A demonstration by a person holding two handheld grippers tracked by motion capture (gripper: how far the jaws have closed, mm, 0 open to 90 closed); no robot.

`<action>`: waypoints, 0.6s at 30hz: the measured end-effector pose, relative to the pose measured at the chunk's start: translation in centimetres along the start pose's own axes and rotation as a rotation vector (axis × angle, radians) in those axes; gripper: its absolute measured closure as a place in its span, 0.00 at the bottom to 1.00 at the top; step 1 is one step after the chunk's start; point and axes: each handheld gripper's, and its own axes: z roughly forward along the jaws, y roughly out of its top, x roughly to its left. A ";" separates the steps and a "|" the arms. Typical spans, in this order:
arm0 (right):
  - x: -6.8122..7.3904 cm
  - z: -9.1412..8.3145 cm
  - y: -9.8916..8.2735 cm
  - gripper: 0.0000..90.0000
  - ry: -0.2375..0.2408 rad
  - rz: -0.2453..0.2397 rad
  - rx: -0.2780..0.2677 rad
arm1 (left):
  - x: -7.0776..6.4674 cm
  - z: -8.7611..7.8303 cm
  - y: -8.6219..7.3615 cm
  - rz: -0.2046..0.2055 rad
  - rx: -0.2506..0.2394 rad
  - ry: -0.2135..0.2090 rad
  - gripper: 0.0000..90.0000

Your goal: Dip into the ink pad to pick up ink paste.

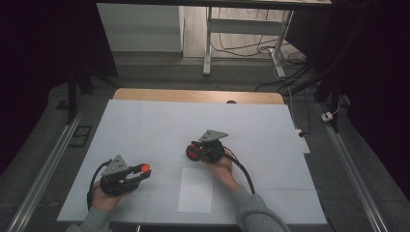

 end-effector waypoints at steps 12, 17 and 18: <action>-0.5 -0.5 0.4 0.81 0.010 0.054 -0.035 | 0.2 0.0 0.0 0.002 0.002 -0.003 0.73; -1.1 -2.2 1.2 0.81 0.014 0.081 -0.089 | 0.4 0.0 -0.1 -0.001 0.000 -0.004 0.73; -1.1 -2.3 1.2 0.81 0.016 0.083 -0.088 | 0.4 0.0 -0.1 0.000 0.000 -0.004 0.73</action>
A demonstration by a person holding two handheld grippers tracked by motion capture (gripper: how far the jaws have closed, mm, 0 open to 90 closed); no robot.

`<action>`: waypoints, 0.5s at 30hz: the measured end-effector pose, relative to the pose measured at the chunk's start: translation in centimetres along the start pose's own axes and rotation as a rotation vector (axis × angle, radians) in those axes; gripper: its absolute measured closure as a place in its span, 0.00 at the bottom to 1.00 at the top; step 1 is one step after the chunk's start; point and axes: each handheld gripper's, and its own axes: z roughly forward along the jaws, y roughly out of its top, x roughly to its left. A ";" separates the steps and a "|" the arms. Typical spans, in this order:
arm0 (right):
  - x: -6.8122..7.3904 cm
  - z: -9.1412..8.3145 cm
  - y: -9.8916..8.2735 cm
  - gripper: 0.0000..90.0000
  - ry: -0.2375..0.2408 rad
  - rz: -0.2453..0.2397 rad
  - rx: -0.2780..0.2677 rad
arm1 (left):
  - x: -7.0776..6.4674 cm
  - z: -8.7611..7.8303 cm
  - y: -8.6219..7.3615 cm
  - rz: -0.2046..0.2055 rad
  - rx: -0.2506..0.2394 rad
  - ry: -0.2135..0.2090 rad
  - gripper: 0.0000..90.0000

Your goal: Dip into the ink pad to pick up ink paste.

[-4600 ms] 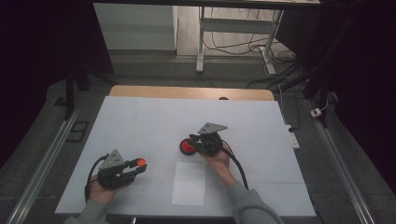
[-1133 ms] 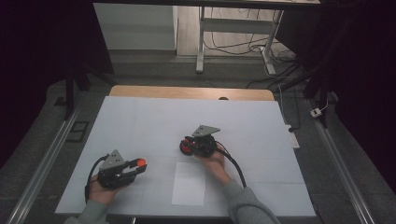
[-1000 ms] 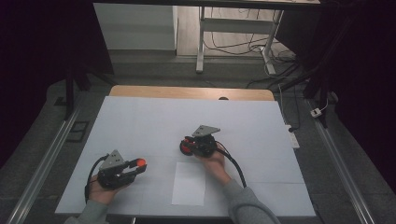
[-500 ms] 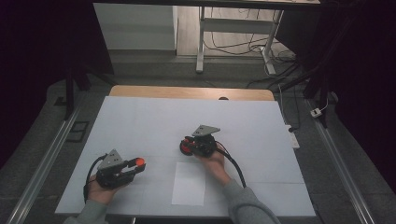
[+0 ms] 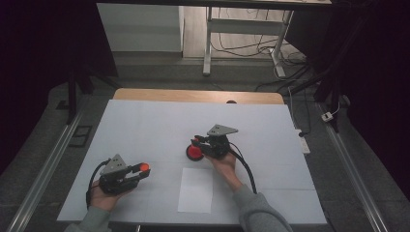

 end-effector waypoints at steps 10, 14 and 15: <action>-0.1 -1.2 0.3 0.81 0.003 0.022 -0.007 | 0.0 0.0 0.0 0.000 0.001 0.007 0.73; -0.4 -1.8 0.4 0.81 0.003 0.031 -0.017 | 0.1 -0.1 0.0 -0.003 -0.002 0.009 0.73; -0.5 -1.9 0.3 0.81 0.003 0.035 -0.020 | 0.1 -0.1 0.0 -0.003 -0.001 0.009 0.73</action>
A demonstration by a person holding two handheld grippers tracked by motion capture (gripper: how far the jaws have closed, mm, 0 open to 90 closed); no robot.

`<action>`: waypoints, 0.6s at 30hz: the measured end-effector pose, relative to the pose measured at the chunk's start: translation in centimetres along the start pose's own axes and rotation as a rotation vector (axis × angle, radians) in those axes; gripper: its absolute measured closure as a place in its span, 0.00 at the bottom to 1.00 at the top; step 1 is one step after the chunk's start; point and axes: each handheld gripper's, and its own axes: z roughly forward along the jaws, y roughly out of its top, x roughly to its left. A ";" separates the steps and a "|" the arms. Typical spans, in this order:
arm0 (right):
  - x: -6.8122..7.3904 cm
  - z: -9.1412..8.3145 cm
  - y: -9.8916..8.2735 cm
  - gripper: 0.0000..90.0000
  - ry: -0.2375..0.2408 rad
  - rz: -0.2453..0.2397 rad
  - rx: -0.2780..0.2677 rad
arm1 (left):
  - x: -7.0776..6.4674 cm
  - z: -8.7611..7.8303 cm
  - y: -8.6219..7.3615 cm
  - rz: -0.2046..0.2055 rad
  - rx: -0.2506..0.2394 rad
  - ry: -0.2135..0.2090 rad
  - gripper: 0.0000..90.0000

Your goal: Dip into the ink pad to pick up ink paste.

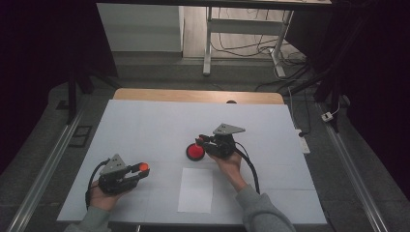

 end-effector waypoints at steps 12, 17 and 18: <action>-0.3 -1.0 0.0 0.81 -0.002 0.006 -0.012 | 0.2 -0.1 -0.1 -0.007 -0.002 0.002 0.73; -0.2 -1.1 0.0 0.81 0.005 0.001 -0.011 | 0.3 -0.1 -0.1 -0.008 0.001 0.002 0.73; -0.2 -1.1 0.0 0.81 0.006 0.001 -0.011 | 0.3 -0.1 -0.1 -0.008 0.000 0.002 0.73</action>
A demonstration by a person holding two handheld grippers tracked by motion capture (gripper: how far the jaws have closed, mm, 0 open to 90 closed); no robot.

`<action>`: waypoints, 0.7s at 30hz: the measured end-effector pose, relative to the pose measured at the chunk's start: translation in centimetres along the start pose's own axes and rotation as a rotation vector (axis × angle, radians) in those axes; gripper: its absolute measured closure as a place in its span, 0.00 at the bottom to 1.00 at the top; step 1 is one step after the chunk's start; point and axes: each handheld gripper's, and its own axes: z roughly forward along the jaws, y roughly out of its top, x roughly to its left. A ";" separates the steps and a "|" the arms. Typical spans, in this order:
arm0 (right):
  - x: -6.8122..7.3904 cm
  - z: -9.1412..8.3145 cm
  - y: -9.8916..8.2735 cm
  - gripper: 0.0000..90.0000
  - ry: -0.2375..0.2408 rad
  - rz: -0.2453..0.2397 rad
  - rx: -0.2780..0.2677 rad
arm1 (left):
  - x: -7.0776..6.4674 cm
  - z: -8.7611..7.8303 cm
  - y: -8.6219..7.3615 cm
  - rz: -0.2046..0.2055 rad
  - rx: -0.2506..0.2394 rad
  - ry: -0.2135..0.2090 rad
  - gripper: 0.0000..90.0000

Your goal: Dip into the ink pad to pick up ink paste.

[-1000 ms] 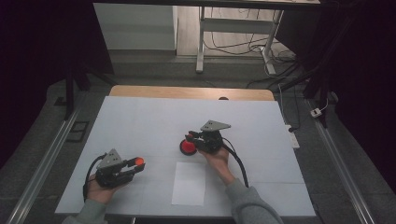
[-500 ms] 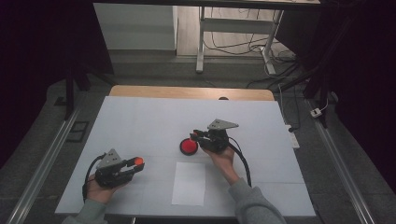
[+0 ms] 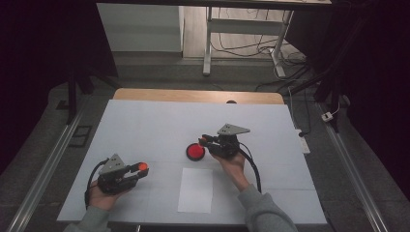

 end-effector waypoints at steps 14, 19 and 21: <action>0.5 -0.6 0.0 0.81 0.015 -0.014 -0.005 | 0.1 0.0 0.0 -0.003 -0.001 0.001 0.73; 0.6 -1.0 0.1 0.81 0.016 -0.020 -0.008 | 0.1 -0.1 0.0 -0.004 -0.005 0.000 0.73; 0.7 -1.2 0.0 0.81 0.016 -0.020 -0.008 | 0.1 -0.1 0.0 -0.004 -0.006 0.000 0.73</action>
